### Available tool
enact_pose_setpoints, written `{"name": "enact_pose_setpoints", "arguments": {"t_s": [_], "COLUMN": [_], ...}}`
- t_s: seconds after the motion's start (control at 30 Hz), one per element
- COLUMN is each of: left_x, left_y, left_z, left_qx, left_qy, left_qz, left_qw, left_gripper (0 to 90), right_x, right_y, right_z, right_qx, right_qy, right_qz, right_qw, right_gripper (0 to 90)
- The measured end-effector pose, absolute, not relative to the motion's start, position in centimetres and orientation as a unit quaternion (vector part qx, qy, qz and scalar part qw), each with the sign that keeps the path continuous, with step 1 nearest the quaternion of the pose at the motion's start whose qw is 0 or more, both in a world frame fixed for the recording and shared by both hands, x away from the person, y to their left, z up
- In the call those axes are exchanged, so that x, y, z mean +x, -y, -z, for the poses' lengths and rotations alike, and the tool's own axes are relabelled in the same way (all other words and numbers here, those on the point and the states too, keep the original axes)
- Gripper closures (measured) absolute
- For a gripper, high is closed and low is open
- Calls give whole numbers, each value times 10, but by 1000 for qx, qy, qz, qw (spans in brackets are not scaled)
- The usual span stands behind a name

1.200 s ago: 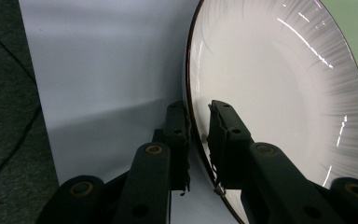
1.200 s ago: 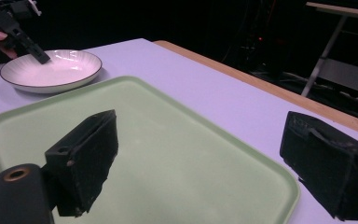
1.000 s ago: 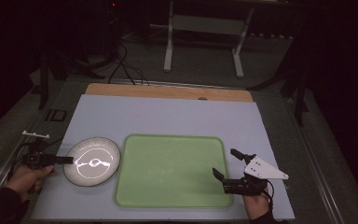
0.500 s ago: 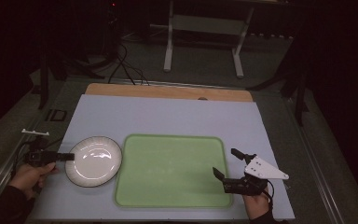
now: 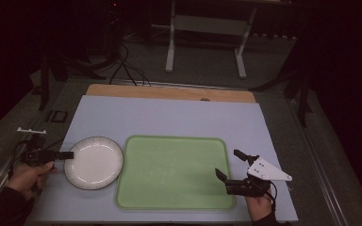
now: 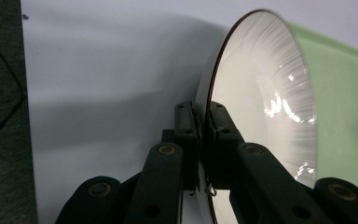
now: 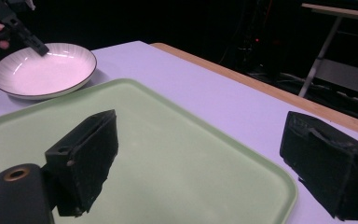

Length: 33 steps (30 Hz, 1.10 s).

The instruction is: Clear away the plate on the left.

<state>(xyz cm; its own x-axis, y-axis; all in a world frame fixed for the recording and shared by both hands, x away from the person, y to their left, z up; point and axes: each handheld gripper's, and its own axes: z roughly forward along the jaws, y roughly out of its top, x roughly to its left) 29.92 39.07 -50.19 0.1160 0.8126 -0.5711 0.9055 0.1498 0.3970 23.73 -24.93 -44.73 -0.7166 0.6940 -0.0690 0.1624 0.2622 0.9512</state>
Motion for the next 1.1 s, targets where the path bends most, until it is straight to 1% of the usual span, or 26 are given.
{"name": "enact_pose_setpoints", "arguments": {"t_s": [0.17,0.3,0.47,0.8,1.1], "left_x": [298,297,298,308,318], "left_y": [-388,-387,-383,-360,-340], "left_z": [492,484,474,451,442], "left_qx": [649,643,646,666,675], "left_qy": [-658,-655,-649,-623,-610], "left_qz": [55,62,57,59,60], "left_qw": [378,392,398,407,411], "left_gripper": [842,844,843,842,842], "right_x": [237,237,237,237,236], "right_y": [250,250,250,250,250], "right_z": [447,447,447,447,447], "right_qx": [282,283,282,282,281], "right_qy": [-754,-754,-754,-754,-754], "right_qz": [-538,-538,-538,-539,-540], "right_qw": [249,248,249,248,248], "right_gripper": [111,111,111,111,111]}}
